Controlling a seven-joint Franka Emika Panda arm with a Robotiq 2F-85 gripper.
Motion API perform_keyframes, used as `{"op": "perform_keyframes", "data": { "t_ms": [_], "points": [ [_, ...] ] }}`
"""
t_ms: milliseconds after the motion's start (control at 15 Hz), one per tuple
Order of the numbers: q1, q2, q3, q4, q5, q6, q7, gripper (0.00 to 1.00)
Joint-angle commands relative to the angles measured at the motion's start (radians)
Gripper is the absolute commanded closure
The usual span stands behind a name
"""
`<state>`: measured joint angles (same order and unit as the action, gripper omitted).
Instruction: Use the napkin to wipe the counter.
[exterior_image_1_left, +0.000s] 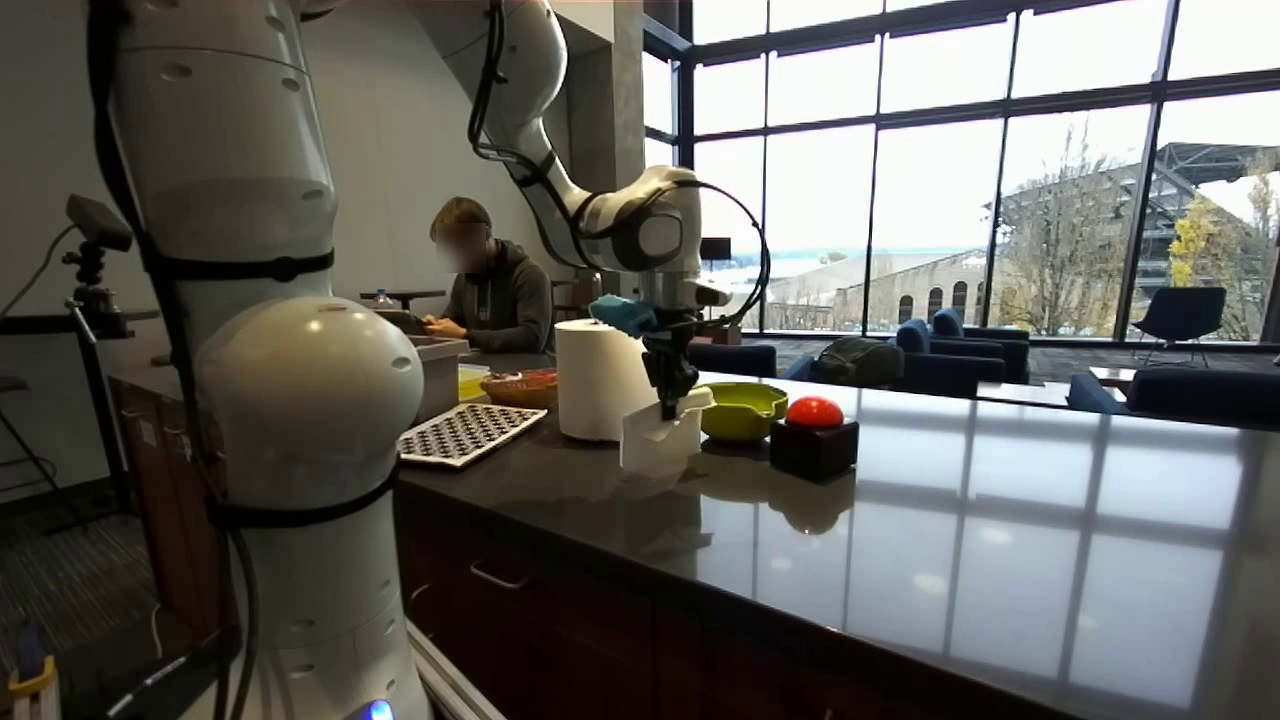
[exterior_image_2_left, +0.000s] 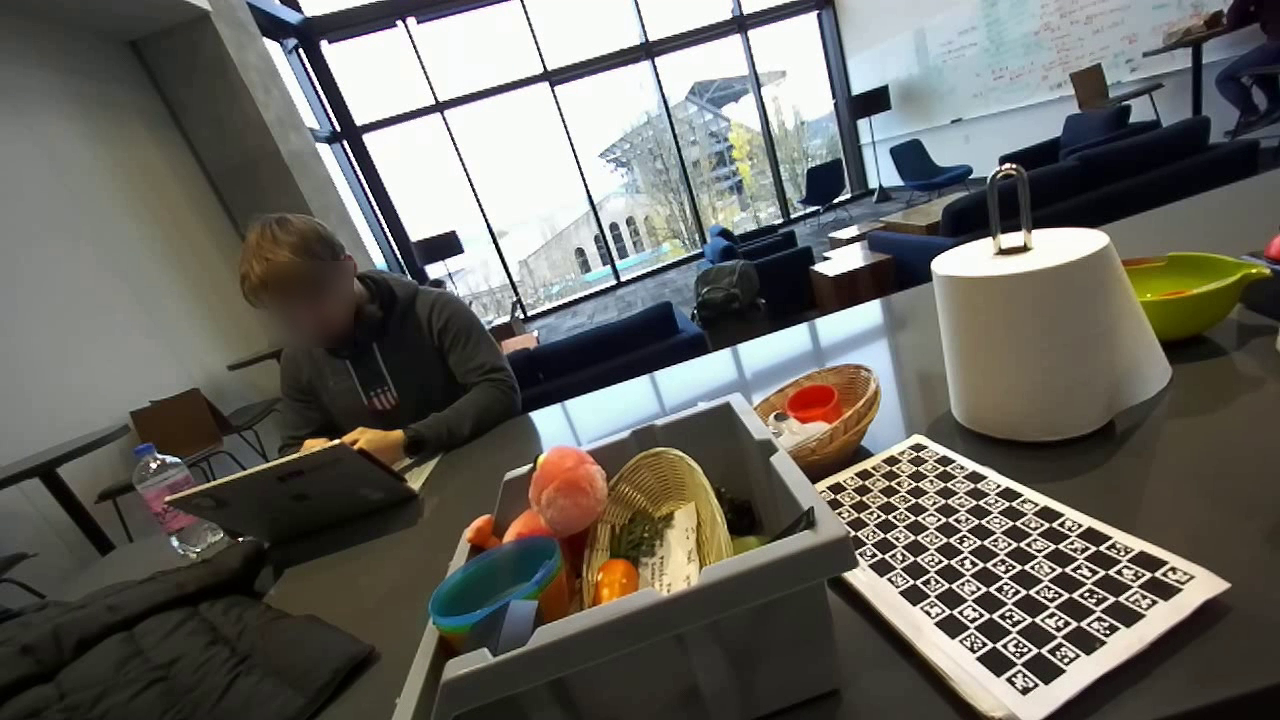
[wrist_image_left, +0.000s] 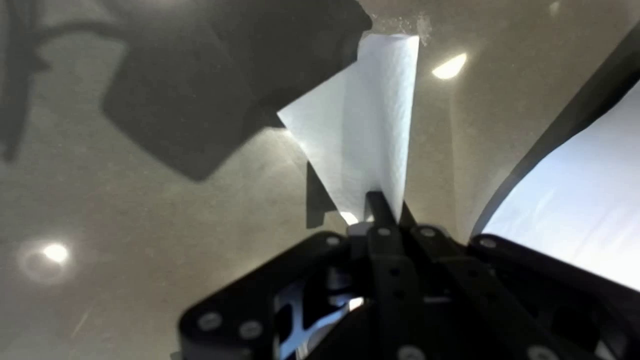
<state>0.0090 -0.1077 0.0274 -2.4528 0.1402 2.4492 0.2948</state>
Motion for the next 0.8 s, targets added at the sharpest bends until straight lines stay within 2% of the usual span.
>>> {"op": "perform_keyframes", "data": {
  "t_ms": [0,733],
  "points": [
    [0.009,-0.071,0.027,-0.024,-0.049,0.001,0.047,1.00],
    [0.072,-0.021,0.087,-0.025,-0.008,-0.016,0.003,1.00]
  ]
}}
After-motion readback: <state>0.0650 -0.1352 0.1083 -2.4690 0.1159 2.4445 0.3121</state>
